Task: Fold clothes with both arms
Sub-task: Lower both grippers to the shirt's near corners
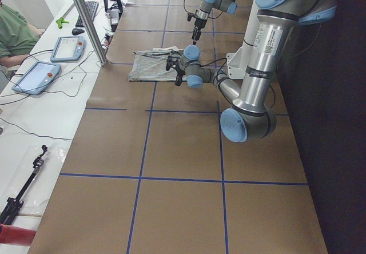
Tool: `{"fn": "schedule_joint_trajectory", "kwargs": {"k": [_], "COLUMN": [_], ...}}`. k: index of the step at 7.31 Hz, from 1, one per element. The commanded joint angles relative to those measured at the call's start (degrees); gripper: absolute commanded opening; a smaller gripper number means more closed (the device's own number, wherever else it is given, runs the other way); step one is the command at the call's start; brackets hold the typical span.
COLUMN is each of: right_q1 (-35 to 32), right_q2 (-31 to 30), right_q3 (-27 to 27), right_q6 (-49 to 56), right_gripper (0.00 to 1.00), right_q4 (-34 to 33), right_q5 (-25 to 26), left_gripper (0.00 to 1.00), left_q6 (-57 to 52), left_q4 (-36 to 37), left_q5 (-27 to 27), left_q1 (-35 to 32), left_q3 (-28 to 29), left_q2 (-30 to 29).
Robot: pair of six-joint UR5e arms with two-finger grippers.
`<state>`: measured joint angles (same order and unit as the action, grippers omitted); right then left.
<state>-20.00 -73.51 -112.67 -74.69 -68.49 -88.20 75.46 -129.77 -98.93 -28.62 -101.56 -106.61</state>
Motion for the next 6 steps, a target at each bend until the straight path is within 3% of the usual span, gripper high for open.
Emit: {"fn": "schedule_joint_trajectory", "kwargs": {"k": [1, 2, 6], "right_q1": [-0.3, -0.3, -0.6], "right_q2": [-0.1, -0.1, -0.1], "right_q3": [0.0, 0.0, 0.0], "right_q6": [-0.5, -0.7, -0.6], "right_gripper": [1.0, 1.0, 1.0], "right_q4": [0.2, 0.2, 0.2], "right_q5": [0.0, 0.0, 0.0], "left_gripper": [0.76, 0.66, 0.56], "left_q6": [16.2, 21.1, 24.3], "left_q4": [1.2, 4.5, 8.7], "left_q5": [7.6, 8.0, 10.4], "left_q1": [8.4, 10.3, 12.8], "left_q3": [-1.8, -1.7, -1.4], "left_q2": [0.7, 0.0, -3.1]}}
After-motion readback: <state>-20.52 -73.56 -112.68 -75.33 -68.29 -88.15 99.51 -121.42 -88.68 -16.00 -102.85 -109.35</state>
